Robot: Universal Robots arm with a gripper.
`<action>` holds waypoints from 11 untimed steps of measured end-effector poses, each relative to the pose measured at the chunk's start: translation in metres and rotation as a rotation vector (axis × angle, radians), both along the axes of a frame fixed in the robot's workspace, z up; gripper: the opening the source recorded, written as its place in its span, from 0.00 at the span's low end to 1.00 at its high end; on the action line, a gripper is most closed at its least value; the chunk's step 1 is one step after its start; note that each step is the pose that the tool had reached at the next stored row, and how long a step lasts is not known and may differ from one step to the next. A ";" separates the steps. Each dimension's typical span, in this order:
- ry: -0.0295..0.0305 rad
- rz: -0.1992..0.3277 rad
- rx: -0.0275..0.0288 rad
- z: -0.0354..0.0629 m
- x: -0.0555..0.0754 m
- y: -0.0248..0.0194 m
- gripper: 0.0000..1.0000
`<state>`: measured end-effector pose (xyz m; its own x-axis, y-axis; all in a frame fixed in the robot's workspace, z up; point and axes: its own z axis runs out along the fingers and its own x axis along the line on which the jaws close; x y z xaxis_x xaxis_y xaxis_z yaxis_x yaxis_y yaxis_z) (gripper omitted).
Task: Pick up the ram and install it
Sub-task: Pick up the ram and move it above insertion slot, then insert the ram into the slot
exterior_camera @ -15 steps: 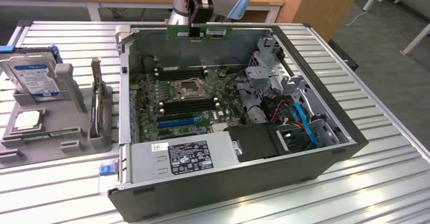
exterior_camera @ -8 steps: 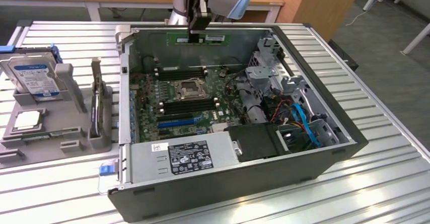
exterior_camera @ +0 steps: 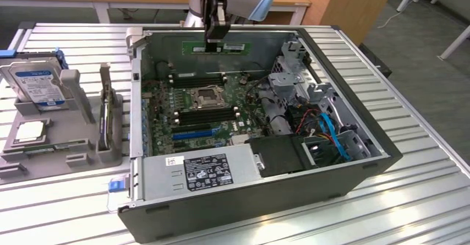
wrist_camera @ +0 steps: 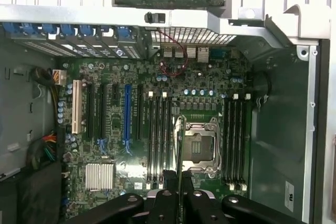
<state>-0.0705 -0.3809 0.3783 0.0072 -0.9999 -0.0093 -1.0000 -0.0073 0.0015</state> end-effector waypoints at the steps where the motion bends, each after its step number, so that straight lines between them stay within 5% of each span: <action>1: 0.0001 0.000 -0.0002 0.0000 0.000 0.0000 0.14; 11: -0.0001 0.000 -0.0010 -0.0001 0.000 0.0000 0.14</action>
<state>-0.0705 -0.3809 0.3782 0.0073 -0.9999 -0.0083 -1.0000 -0.0073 0.0015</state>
